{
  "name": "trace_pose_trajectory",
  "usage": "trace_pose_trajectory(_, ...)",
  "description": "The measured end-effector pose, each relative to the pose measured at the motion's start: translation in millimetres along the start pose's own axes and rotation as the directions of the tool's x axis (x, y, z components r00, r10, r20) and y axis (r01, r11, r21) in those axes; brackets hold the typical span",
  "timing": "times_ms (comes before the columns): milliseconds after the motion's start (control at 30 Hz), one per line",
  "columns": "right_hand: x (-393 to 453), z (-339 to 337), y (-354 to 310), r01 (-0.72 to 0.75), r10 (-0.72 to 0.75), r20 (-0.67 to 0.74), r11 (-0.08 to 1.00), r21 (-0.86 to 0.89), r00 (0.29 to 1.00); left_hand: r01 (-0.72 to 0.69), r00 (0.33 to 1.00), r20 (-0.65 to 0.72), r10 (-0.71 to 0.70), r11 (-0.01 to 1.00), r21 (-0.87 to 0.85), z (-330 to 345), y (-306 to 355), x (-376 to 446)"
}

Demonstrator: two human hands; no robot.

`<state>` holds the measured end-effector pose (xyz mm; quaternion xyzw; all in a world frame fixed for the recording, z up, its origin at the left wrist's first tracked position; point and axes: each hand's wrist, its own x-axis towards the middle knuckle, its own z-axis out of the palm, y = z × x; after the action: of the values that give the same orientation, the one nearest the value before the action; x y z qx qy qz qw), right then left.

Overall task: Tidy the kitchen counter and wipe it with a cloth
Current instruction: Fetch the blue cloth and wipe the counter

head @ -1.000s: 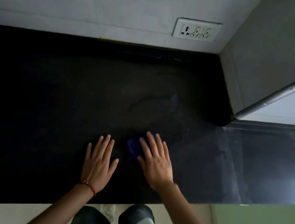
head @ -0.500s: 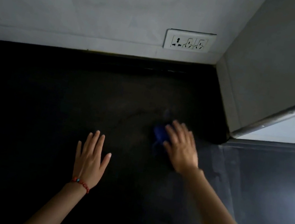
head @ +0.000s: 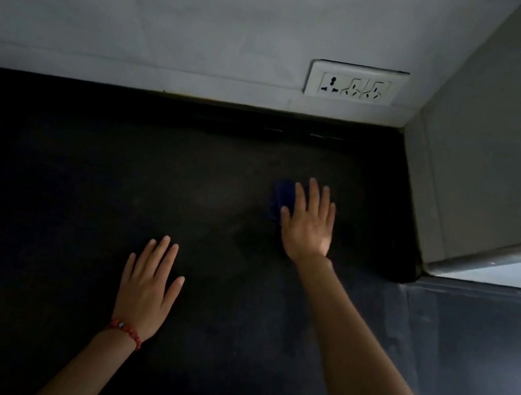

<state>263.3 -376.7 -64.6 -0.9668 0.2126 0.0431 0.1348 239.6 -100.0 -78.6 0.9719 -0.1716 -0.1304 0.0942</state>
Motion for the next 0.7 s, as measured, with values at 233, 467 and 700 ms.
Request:
trace_pose_trajectory(233,-47,17,3,0.428,-0.427,0.022,0.901,-0.076,0.904,0.000,1.000,-0.029,-0.003,0.996,-0.091,-9,-3,-5)
trace_pose_trajectory(467,-58,27,-72,0.227,-0.227,-0.004,0.974,0.021,0.974,0.149,0.986,-0.051,-0.156,0.983,-0.109,-22,-43,-38)
trace_pose_trajectory(700,-77,28,-59,0.442,-0.440,0.048,0.895,-0.054,0.897,0.253,0.966,-0.039,-0.257,0.964,-0.087,-23,-84,-73)
